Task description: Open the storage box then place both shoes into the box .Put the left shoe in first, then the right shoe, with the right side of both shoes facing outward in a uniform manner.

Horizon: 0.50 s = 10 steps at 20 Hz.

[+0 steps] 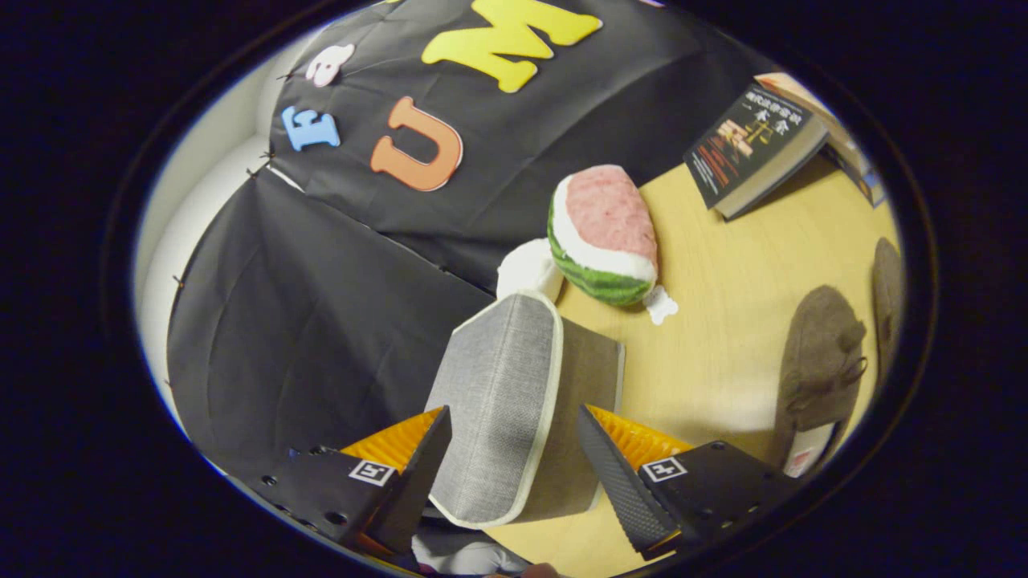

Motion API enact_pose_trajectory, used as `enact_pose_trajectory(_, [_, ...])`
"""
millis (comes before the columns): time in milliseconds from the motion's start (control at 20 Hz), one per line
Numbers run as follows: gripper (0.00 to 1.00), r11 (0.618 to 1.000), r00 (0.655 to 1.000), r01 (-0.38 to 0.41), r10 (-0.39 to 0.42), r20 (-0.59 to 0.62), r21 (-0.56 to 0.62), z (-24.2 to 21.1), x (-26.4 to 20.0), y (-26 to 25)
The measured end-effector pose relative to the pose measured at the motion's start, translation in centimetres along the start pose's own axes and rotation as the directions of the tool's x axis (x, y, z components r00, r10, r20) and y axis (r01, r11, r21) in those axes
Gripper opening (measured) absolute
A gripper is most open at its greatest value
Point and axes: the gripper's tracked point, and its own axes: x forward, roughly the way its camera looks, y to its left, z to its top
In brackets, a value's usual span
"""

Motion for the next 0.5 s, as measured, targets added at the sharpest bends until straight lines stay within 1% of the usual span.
enact_pose_trajectory(100, [0.95,0.996,0.998,-0.051,0.054,-0.036,0.074,-0.5,0.9,-0.4])
enact_pose_trajectory(300, [0.95,0.981,0.990,-0.101,0.115,-0.080,0.163,-1.0,2.1,-1.0])
enact_pose_trajectory(450, [0.95,0.953,0.980,-0.145,0.175,-0.092,0.266,-1.0,3.5,-1.0])
enact_pose_trajectory(500, [0.95,0.939,0.976,-0.160,0.196,-0.091,0.305,-1.2,2.9,-0.8])
